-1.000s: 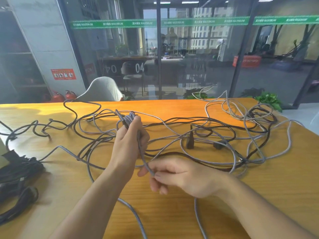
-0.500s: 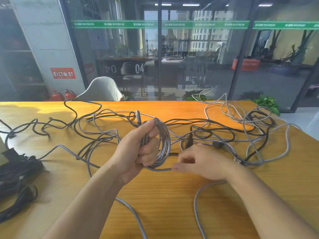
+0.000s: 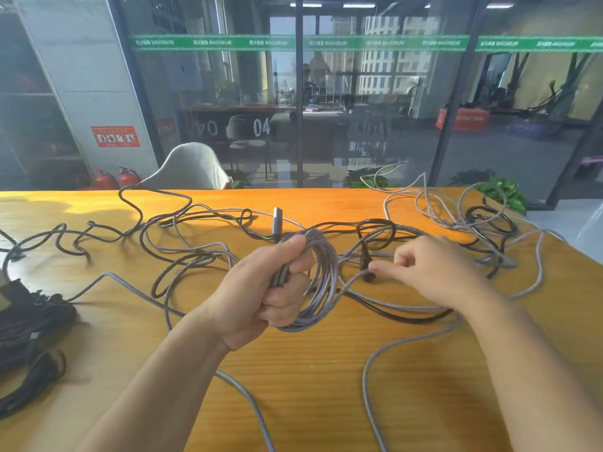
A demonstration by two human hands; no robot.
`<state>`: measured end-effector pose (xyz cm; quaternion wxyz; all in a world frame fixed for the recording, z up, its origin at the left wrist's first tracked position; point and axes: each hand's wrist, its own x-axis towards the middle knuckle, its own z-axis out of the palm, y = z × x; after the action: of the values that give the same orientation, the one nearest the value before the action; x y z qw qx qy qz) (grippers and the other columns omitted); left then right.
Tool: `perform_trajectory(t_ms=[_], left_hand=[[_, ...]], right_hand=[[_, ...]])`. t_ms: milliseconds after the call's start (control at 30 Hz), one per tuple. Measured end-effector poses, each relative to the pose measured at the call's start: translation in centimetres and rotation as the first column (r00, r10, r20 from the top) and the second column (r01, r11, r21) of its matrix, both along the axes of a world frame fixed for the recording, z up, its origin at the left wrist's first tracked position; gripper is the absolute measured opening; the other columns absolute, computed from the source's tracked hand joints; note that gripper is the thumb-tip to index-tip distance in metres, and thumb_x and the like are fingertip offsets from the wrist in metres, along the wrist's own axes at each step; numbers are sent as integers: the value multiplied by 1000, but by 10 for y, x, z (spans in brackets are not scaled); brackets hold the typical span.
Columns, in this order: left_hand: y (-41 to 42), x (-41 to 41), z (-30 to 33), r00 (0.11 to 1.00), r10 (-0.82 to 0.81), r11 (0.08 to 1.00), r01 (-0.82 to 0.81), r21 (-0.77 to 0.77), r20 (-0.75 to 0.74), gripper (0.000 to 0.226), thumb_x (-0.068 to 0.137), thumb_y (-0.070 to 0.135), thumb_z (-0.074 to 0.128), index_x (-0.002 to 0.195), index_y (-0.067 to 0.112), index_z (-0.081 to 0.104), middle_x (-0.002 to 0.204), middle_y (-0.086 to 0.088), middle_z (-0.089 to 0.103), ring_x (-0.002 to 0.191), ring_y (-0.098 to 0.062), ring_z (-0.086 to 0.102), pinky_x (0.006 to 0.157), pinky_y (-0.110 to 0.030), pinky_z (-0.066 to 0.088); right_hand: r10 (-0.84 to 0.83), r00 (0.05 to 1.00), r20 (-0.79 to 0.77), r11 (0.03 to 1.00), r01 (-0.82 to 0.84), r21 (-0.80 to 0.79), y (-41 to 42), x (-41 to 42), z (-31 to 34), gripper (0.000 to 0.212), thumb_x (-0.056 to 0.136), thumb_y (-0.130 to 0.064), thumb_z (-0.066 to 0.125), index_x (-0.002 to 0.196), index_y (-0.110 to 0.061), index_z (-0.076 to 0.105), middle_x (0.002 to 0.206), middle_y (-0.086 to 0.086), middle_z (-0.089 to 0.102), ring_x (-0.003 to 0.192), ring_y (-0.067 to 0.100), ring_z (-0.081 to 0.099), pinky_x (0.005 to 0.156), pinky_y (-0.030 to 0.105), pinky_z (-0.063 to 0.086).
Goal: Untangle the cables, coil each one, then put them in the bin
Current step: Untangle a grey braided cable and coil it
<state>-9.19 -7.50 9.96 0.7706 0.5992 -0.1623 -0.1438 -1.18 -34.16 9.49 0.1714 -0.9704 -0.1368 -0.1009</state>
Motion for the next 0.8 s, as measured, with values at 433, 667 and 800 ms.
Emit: perform_trajectory(t_ms=[433, 667, 800], left_hand=[[-17, -2, -9, 983, -16, 911, -60, 408, 182, 53, 106, 39, 47, 71, 3, 30, 55, -9, 24, 49, -21, 18, 48, -22, 25], [-20, 3, -15, 943, 204, 830, -309, 465, 264, 57, 111, 35, 44, 61, 9, 34, 56, -9, 27, 53, -23, 20, 48, -28, 23], [-25, 3, -16, 894, 325, 810, -432, 397, 309, 58, 110, 40, 43, 62, 12, 31, 53, -5, 28, 51, -21, 23, 49, -29, 24]], right_hand=[[142, 989, -38, 775, -87, 626, 48, -24, -2, 24, 106, -34, 56, 90, -21, 69, 68, -8, 64, 65, 21, 53, 63, 40, 45], [452, 885, -114, 637, -231, 736, 62, -39, 1, 40, 102, -2, 50, 122, -26, 75, 92, 0, 70, 74, 7, 59, 65, 26, 54], [461, 885, -62, 634, -280, 721, 68, -41, -4, 43, 106, -6, 54, 139, -30, 66, 124, -8, 68, 95, 4, 66, 81, 26, 59]])
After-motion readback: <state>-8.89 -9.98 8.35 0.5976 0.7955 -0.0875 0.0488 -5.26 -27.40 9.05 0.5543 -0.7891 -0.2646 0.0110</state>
